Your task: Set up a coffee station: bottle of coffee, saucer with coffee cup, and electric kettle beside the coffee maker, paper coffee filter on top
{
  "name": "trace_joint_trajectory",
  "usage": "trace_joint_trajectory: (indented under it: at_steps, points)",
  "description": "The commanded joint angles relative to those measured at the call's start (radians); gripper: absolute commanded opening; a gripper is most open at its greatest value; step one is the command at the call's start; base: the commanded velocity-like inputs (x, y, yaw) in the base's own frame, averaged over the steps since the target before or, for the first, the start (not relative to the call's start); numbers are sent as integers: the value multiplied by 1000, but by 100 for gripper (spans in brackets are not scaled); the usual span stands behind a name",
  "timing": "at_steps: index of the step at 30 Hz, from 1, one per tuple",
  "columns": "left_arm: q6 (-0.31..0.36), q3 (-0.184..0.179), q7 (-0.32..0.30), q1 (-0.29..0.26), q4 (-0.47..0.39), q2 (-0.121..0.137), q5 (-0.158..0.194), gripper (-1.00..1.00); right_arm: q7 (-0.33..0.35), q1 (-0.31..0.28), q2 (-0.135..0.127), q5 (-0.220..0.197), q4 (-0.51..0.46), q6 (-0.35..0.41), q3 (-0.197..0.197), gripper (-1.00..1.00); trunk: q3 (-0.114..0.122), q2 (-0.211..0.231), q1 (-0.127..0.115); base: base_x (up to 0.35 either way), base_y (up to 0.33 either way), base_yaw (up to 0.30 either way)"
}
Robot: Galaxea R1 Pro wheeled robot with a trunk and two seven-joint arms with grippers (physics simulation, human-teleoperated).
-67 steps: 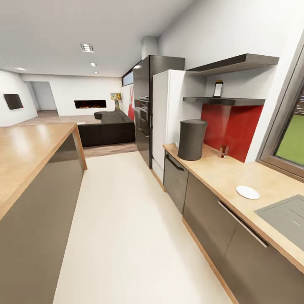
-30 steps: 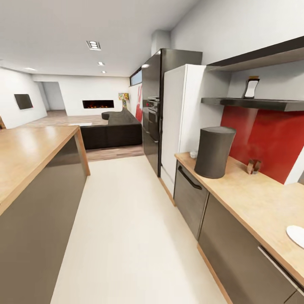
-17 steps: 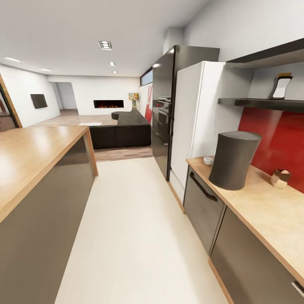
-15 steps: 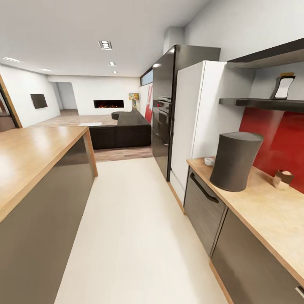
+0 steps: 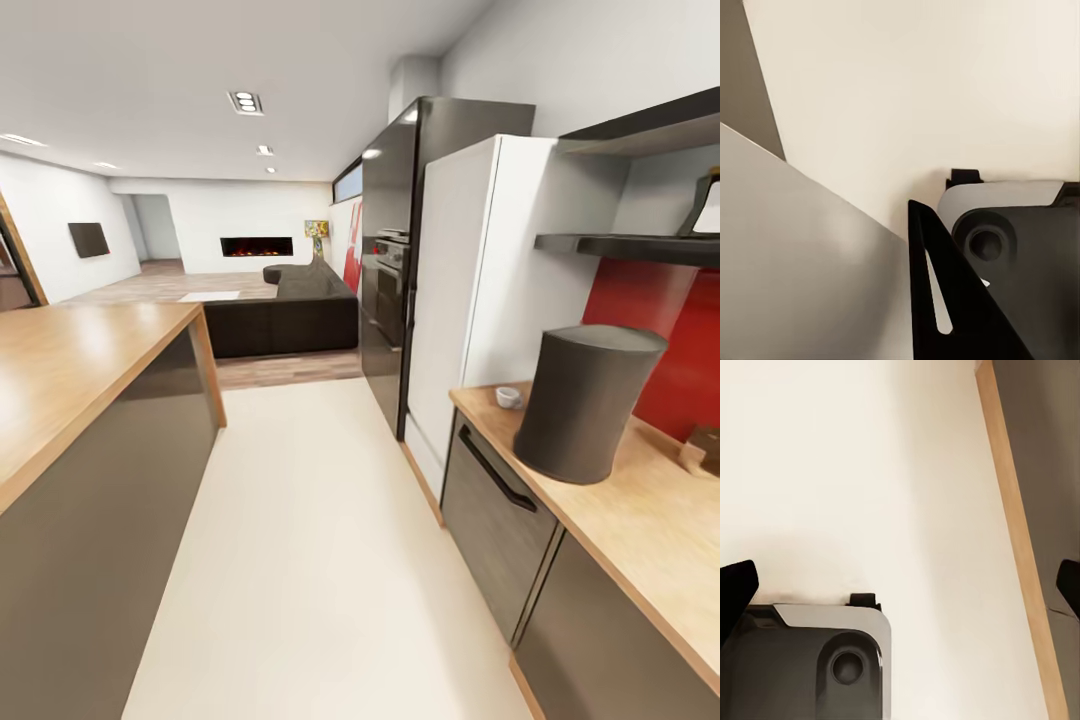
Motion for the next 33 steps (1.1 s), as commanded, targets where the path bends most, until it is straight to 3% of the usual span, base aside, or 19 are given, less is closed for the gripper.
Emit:
trace_joint_trajectory:
  at_steps: [1, 15, 33]
  points:
    - [-4, -2, 5, -1, 1, 0, -3, -100, 0, -1, 1, 10, 1, -4, -6, 100, -2, -2, 1, 339, 0, 0]
    - [-4, -2, 5, -1, 1, 0, -3, -100, 0, -1, 0, 10, 1, -4, -5, 100, -2, -2, 1, 339, 6, 0]
    - [-4, -2, 5, -1, 1, 0, -3, -100, 0, -1, 0, 10, 1, -4, -5, 100, -2, -2, 1, 339, 96, 0]
